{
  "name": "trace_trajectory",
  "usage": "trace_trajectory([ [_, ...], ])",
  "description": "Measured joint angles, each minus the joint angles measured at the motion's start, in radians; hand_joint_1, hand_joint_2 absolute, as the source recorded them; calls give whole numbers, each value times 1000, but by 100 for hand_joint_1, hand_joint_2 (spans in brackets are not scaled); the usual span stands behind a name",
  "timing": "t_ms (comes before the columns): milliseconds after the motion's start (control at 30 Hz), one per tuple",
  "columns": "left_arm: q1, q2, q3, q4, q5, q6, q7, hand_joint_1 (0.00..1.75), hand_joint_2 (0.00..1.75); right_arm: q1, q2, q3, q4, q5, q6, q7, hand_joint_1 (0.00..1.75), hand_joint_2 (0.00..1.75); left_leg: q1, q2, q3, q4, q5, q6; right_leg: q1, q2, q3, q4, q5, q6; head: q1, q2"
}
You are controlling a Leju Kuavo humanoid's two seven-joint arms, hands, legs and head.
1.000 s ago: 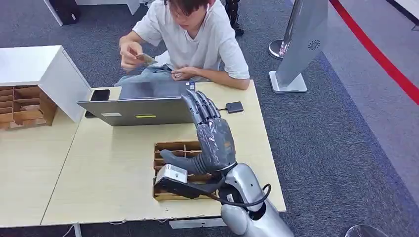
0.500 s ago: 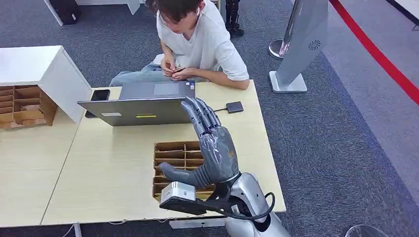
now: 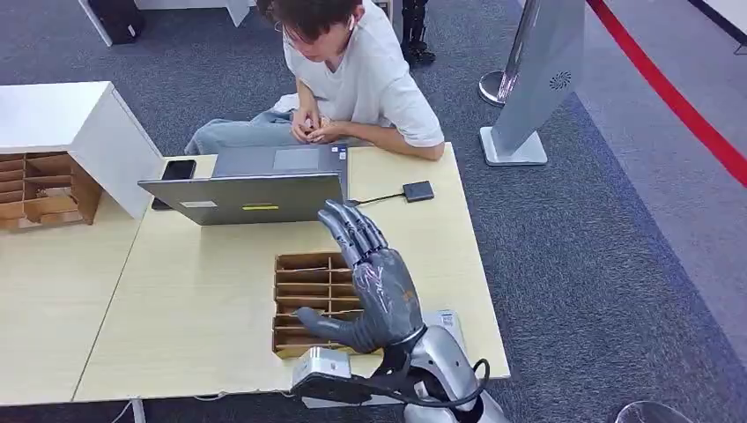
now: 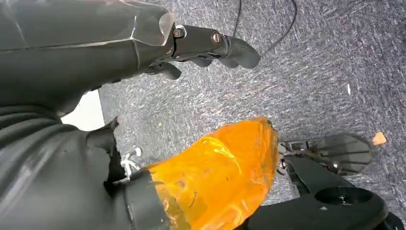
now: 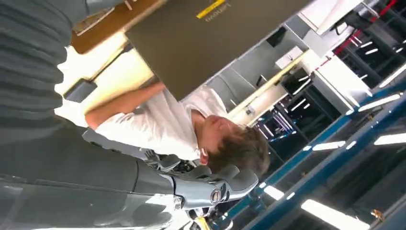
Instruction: Pass the card to the sensor for recognition and then transmit it.
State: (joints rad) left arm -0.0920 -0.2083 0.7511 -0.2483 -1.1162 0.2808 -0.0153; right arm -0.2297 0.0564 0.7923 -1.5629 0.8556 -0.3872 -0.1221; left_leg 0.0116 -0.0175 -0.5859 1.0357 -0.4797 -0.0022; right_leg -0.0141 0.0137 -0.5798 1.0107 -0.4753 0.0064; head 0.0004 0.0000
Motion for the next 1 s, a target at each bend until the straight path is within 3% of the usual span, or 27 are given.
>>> trace_trajectory([
  [433,1,1,0,0,4,0,-1,0,0,8,-13,11,31,-3,7,-4,0,175,0,0,0,0,0,0,0,0,0,0,0,0,0,0],
  [1000,1,1,0,0,6,-1,-2,0,0,10,-27,34,65,49,71,15,0,175,0,0,0,0,0,0,0,0,0,0,0,0,0,0],
])
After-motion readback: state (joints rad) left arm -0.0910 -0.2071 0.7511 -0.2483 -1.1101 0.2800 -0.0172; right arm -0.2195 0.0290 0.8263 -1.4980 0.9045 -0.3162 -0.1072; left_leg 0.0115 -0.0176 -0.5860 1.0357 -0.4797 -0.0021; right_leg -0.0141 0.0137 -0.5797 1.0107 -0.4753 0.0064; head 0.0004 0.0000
